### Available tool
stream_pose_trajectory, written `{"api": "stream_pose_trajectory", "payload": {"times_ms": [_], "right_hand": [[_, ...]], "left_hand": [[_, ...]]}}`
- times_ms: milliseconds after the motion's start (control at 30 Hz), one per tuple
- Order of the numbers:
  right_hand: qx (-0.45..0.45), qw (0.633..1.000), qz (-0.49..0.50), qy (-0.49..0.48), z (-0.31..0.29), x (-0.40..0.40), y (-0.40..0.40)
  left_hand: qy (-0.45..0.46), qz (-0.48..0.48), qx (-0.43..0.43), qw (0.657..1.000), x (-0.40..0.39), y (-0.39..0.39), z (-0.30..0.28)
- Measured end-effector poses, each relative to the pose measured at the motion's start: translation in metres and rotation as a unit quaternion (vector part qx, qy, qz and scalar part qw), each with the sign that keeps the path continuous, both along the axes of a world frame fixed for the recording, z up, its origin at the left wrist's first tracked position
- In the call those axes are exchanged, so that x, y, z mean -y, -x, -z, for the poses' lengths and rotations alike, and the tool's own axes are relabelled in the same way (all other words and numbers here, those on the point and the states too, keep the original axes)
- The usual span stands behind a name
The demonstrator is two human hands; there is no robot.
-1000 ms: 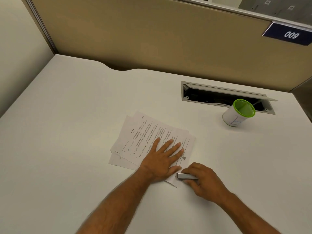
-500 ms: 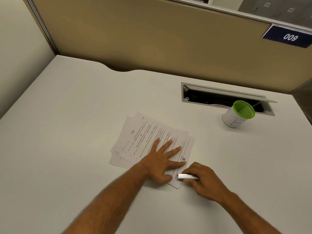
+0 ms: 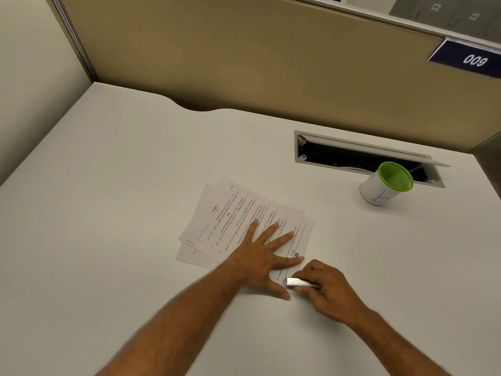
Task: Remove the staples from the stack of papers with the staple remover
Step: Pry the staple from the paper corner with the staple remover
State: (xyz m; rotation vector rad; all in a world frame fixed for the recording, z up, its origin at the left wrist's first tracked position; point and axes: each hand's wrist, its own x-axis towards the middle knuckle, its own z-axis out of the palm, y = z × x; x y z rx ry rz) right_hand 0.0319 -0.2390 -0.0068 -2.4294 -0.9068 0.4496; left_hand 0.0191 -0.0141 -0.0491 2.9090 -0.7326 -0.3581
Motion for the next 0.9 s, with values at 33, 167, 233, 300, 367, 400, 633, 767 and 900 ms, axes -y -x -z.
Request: {"api": "stream_pose_trajectory", "payload": {"times_ms": [33,167,233,300,367,400,633,767,900], "right_hand": [[0.001,1.000,0.001,0.000,0.001,0.000,0.000],[0.016,1.000,-0.008,0.005,0.002,0.002,0.001],[0.037,0.999,-0.025,0.011,0.002,0.003,0.001],[0.063,0.997,-0.047,0.019,0.000,0.003,0.000],[0.101,0.991,-0.077,0.030,-0.002,0.003,0.000],[0.121,0.988,-0.090,0.034,-0.002,0.004,-0.001],[0.181,0.974,-0.133,0.036,0.005,0.007,-0.002],[0.200,0.970,-0.139,0.025,0.010,0.010,0.000],[0.161,0.983,-0.090,-0.007,0.013,0.013,0.004]], "left_hand": [[-0.002,-0.001,0.001,1.000,0.000,0.000,0.000],[-0.006,-0.006,0.000,1.000,0.001,-0.001,0.002],[-0.005,-0.006,-0.003,1.000,0.001,-0.001,0.001],[-0.006,-0.004,-0.007,1.000,0.001,-0.001,0.000],[-0.007,-0.001,-0.010,1.000,0.001,-0.001,-0.001],[-0.007,-0.001,-0.012,1.000,0.001,-0.001,-0.001],[-0.004,0.000,-0.012,1.000,0.001,-0.001,-0.004],[-0.008,-0.001,-0.010,1.000,0.001,-0.001,-0.004],[-0.013,-0.001,-0.017,1.000,0.000,-0.001,-0.006]]}}
